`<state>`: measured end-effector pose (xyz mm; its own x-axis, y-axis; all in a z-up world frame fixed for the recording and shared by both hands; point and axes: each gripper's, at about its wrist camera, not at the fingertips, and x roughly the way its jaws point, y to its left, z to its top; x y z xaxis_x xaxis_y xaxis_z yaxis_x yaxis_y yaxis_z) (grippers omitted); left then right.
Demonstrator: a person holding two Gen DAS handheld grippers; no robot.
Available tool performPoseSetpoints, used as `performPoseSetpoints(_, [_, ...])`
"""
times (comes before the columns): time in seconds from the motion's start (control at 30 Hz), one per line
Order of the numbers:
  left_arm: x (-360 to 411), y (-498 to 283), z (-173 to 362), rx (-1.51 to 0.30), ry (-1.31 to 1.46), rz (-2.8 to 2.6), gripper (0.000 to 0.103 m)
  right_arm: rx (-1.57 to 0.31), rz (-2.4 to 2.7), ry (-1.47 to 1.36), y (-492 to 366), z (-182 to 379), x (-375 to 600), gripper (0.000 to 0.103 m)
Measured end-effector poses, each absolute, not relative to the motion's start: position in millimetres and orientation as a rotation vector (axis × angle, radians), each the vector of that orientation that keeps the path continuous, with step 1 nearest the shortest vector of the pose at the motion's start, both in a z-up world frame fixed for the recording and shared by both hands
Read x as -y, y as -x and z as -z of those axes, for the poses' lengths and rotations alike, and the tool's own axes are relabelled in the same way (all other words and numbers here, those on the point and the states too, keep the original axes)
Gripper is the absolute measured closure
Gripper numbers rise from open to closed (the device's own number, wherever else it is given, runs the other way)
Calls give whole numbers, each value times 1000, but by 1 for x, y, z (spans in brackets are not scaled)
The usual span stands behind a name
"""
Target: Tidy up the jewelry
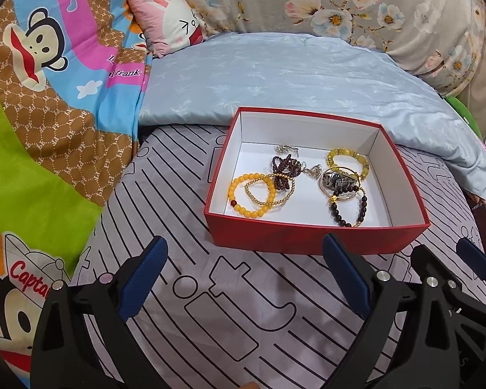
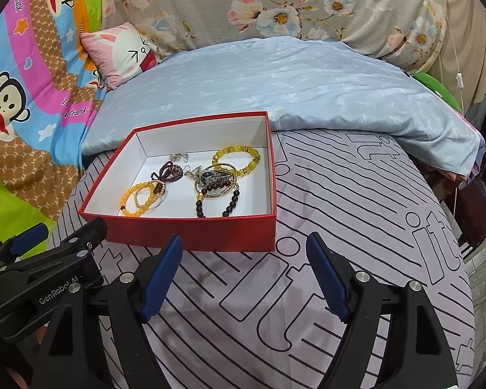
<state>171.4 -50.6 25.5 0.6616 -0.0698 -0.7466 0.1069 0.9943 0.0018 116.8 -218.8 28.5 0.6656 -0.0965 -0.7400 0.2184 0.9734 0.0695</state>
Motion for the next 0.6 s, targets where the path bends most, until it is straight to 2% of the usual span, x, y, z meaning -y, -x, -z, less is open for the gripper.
performPoseSetpoints(0.6, [47,-168,-29,-832,-45,99,9,-815,175,-153,-112,-33,216,26])
